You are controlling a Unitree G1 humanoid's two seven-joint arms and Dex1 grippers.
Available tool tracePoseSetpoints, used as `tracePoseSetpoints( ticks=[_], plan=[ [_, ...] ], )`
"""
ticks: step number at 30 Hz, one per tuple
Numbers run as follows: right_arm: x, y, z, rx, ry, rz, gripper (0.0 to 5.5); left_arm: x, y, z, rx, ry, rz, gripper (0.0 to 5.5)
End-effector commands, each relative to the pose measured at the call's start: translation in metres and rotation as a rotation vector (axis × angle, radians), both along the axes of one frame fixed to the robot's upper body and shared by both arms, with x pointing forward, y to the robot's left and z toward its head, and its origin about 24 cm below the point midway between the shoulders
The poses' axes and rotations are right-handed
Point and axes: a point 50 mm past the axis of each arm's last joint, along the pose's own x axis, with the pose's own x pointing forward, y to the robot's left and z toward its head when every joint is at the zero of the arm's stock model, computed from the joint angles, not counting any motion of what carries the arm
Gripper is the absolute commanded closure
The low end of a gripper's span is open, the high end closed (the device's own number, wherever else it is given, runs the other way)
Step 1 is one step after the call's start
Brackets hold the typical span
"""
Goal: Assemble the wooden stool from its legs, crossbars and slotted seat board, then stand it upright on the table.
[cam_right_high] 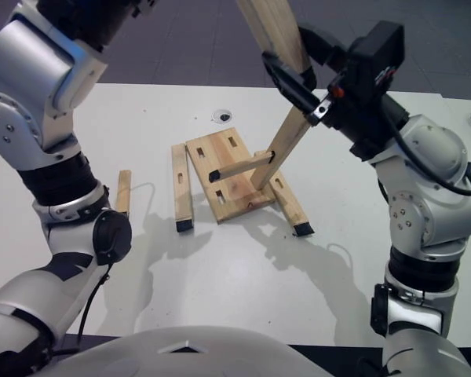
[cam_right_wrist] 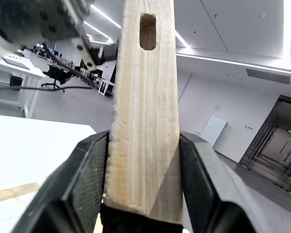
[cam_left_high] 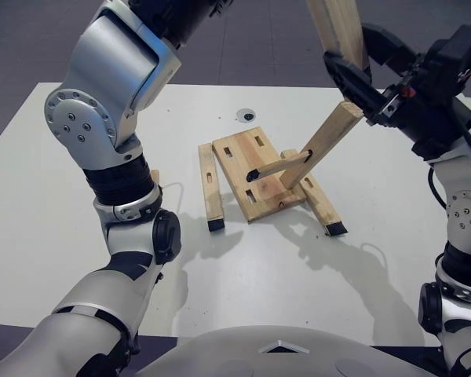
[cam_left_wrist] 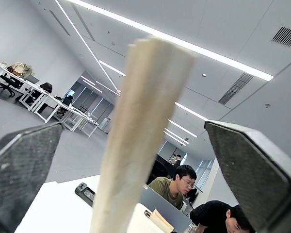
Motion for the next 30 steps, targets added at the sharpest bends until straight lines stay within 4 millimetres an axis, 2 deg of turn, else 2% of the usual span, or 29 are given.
tracePoseSetpoints(
  ticks=[1,8,23,30],
  plan=[
    [0.0,0.003,-0.005,-0.029,-0.008,-0.009,3.41,0.005,0.001,-0.006,0.01,0.033,0.023,0.54],
    [0.004,-0.001,-0.014,-0.089,-0.011,-0.047,3.41,0.008,0.003,-0.01,0.012,0.039,0.023,1.57],
    [0.011,0.0,-0.012,-0.14,-0.017,-0.052,3.41,0.009,0.004,-0.025,0.046,0.043,0.094,4.05],
    [0.019,-0.002,-0.011,-0.19,-0.033,-0.11,3.42,0.011,0.003,-0.032,0.095,0.036,0.145,4.35]
  ],
)
